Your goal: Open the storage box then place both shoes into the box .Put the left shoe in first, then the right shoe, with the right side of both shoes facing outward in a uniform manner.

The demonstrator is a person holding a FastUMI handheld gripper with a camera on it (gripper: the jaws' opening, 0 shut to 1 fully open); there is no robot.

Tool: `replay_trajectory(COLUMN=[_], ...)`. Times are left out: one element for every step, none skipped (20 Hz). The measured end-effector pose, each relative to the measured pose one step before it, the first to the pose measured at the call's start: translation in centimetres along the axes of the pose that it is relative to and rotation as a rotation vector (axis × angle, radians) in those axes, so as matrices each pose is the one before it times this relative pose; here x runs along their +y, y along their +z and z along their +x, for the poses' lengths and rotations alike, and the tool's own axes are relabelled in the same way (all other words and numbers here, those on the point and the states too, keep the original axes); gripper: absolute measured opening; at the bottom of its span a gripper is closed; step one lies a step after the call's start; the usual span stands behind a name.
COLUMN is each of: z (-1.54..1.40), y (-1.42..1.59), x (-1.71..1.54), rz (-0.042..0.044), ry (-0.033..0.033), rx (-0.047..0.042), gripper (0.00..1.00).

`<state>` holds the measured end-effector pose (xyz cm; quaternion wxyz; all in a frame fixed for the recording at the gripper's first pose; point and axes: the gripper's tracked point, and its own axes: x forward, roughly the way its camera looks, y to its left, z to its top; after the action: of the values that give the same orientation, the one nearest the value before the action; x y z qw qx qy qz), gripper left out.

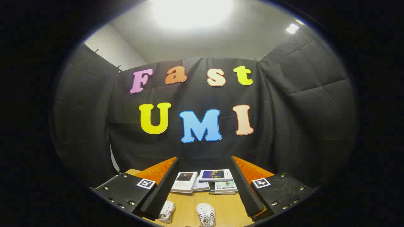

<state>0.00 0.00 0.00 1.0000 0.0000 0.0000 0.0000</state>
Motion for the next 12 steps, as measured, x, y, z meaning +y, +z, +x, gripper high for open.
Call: replay_trajectory(z=[0.148,0.165,0.287,0.183,0.083,0.097,0.175,0.164,0.140,0.115,-0.060,0.044], y=[-0.409,-0.082,0.106,0.067,0.024,0.118,0.049,-0.156,-0.201,-0.135,-0.017,0.107], x=[0.195,0.305,0.105,-0.077,0.271,0.256,0.094,0.126,0.245,0.197,0.265,0.145], rz=[-0.00321,-0.00684,-0.00657,-0.00175,0.00550,0.00386,-0.00131,-0.00445,-0.00261,-0.00041,0.00082,0.00039], ry=[0.00409,0.01058,0.00259,0.00017,0.00614,0.00530,0.00263,0.00483,0.00445,0.00202,0.00520,0.00168], rx=[0.01234,0.00514,0.00020,-0.00036,-0.00220,-0.00477,-0.00278,0.00263,0.00565,0.00671,0.00132,-0.00164], gripper=[0.96,0.96,0.96,0.96,0.96,0.96,0.96,0.96,0.96,0.96,0.96,0.96])
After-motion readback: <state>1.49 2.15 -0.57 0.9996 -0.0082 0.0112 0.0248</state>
